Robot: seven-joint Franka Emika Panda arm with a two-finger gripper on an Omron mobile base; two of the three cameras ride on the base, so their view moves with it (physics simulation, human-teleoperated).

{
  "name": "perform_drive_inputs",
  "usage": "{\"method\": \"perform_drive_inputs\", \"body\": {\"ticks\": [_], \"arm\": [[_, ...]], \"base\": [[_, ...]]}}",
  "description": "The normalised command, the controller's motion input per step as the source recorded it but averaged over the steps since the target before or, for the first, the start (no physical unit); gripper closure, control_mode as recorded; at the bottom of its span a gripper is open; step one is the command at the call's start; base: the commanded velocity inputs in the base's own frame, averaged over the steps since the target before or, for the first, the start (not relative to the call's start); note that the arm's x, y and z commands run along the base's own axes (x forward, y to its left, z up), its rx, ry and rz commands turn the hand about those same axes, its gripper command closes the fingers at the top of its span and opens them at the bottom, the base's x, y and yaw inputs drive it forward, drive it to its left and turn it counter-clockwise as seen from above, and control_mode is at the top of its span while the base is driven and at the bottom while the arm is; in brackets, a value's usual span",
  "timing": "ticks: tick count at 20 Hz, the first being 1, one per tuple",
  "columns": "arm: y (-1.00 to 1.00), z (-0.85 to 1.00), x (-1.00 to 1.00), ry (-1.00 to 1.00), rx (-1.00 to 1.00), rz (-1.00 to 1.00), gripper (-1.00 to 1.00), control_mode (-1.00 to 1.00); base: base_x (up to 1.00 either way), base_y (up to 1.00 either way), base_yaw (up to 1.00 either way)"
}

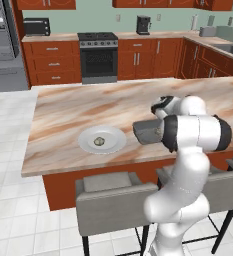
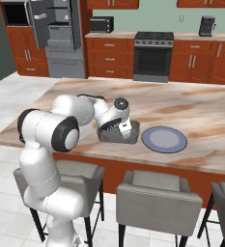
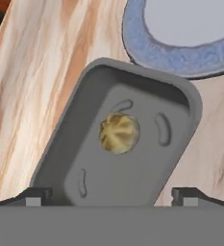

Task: Place two dumplings into each of the tupperware containers and then place the containers in the fridge.

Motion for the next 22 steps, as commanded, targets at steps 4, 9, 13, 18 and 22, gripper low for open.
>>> {"method": "perform_drive_inputs", "body": {"ticks": [4, 9, 13, 18, 22], "arm": [[0.77, 0.72, -0.44, 0.00, -0.29, 0.32, -1.00, -1.00], [1.00, 0.75, -0.24, 0.00, -0.24, 0.25, -1.00, -1.00], [1.00, 0.77, -0.29, 0.08, -0.23, 0.17, -1.00, -1.00], [1.00, 0.60, -0.37, 0.18, -0.18, 0.21, -1.00, -1.00], [0.97, 0.47, -0.36, 0.22, -0.18, 0.31, -1.00, -1.00]], "base": [[0.00, 0.00, 0.00], [0.00, 0.00, 0.00], [0.00, 0.00, 0.00], [0.00, 0.00, 0.00], [0.00, 0.00, 0.00]]}}
